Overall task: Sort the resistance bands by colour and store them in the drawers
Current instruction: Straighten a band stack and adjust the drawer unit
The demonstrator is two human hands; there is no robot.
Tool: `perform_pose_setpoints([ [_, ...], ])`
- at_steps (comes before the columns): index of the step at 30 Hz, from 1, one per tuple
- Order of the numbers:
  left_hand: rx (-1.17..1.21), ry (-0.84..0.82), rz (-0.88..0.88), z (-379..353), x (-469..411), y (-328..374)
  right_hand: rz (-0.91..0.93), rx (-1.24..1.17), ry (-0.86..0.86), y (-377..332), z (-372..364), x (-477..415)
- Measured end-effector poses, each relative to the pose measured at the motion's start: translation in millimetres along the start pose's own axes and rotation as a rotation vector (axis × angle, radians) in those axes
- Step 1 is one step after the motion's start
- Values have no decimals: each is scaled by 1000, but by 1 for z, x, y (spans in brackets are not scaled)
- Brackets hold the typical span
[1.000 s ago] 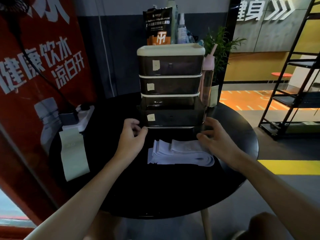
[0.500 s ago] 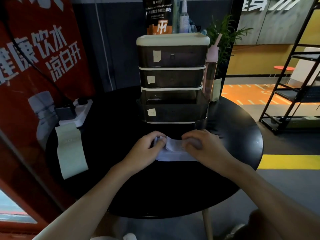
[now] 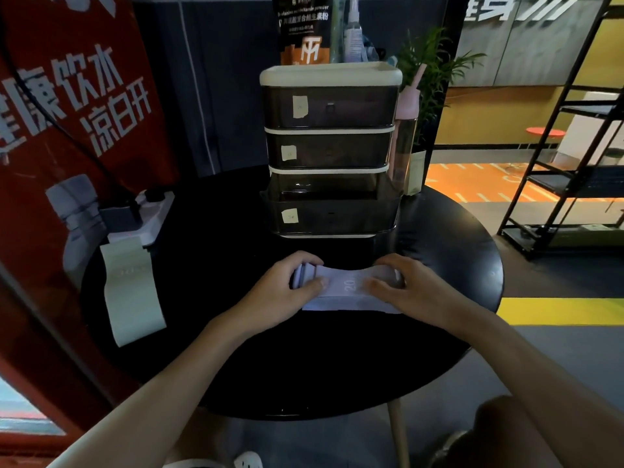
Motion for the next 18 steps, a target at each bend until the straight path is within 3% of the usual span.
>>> perform_pose_setpoints([
  [4,-12,-75,-47,8,2,6,12,-78,-68,-4,3,5],
  [9,-123,-46,-126,11,5,7,105,-99,-7,-5,2,11],
  [13,-197,-172,-151,4,8,6,158,-60,-6,-4,-2,17],
  [16,-445,-95,-150,4,11,5,207,6,-15,-5,-3,19],
  [18,-522,-41,-257,4,14,11,222,1,-21,-6,-3,23],
])
Point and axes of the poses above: each hand's wrist, its own x-axis away from the middle knuckle, its own z-axis out of the back of the hand, y = z × x, the point moved 3 cm from there along -x, towards the middle knuckle, and after that the axes turned 10 degrees about -x, right-handed, at the moved point
